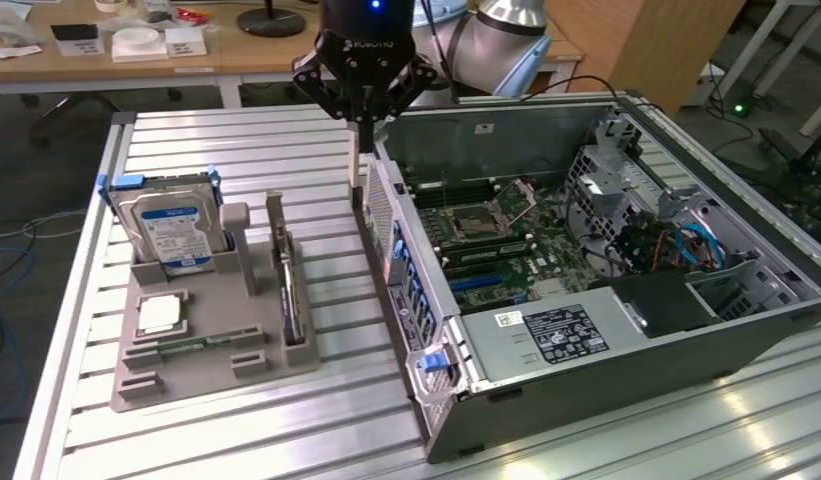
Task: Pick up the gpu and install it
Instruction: 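Reach for the gpu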
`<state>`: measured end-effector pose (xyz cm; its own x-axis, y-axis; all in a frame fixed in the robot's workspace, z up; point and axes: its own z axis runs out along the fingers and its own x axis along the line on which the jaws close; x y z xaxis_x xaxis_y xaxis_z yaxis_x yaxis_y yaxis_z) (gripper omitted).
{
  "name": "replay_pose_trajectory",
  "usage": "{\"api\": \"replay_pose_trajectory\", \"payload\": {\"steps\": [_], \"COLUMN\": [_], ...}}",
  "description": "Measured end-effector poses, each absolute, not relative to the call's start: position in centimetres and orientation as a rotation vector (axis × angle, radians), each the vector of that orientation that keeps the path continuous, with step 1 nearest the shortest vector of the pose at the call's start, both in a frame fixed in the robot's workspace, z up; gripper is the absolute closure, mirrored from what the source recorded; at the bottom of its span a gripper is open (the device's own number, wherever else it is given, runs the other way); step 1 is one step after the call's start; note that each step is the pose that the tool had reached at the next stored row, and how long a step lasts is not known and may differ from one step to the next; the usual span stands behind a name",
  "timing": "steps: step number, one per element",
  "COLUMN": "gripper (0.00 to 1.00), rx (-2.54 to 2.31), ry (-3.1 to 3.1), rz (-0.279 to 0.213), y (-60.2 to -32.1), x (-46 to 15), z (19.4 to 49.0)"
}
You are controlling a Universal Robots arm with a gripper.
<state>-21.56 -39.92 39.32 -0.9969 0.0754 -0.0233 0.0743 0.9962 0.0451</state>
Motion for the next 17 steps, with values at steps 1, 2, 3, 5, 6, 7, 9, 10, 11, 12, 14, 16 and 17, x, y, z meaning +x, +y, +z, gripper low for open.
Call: {"api": "replay_pose_trajectory", "payload": {"steps": [1, 2, 3, 5, 6, 7, 9, 10, 11, 12, 14, 16, 17], "gripper": [0.89, 0.89, 0.89, 0.89, 0.89, 0.89, 0.89, 0.89, 0.89, 0.89, 0.89, 0.89, 0.89], "rx": [0.117, 0.117, 0.117, 0.117, 0.117, 0.117, 0.117, 0.117, 0.116, 0.117, 0.117, 0.117, 0.117], "ry": [3.114, 3.114, 3.114, 3.114, 3.114, 3.114, 3.114, 3.114, 3.114, 3.114, 3.114, 3.114, 3.114], "rz": [0.069, 0.069, 0.069, 0.069, 0.069, 0.069, 0.069, 0.069, 0.069, 0.069, 0.069, 0.069, 0.069], "y": [-39.9, -39.9, -39.9, -39.9, -39.9, -39.9, -39.9, -39.9, -39.9, -39.9, -40.0, -40.0, -40.0], "x": [-21.7, -21.8, -21.9, -22.1, -22.2, -22.3, -22.6, -22.7, -22.9, -23.0, -23.3, -23.6, -23.7], "z": [39.3, 39.3, 39.3, 39.3, 39.3, 39.3, 39.3, 39.3, 39.3, 39.3, 39.3, 39.3, 39.3]}}
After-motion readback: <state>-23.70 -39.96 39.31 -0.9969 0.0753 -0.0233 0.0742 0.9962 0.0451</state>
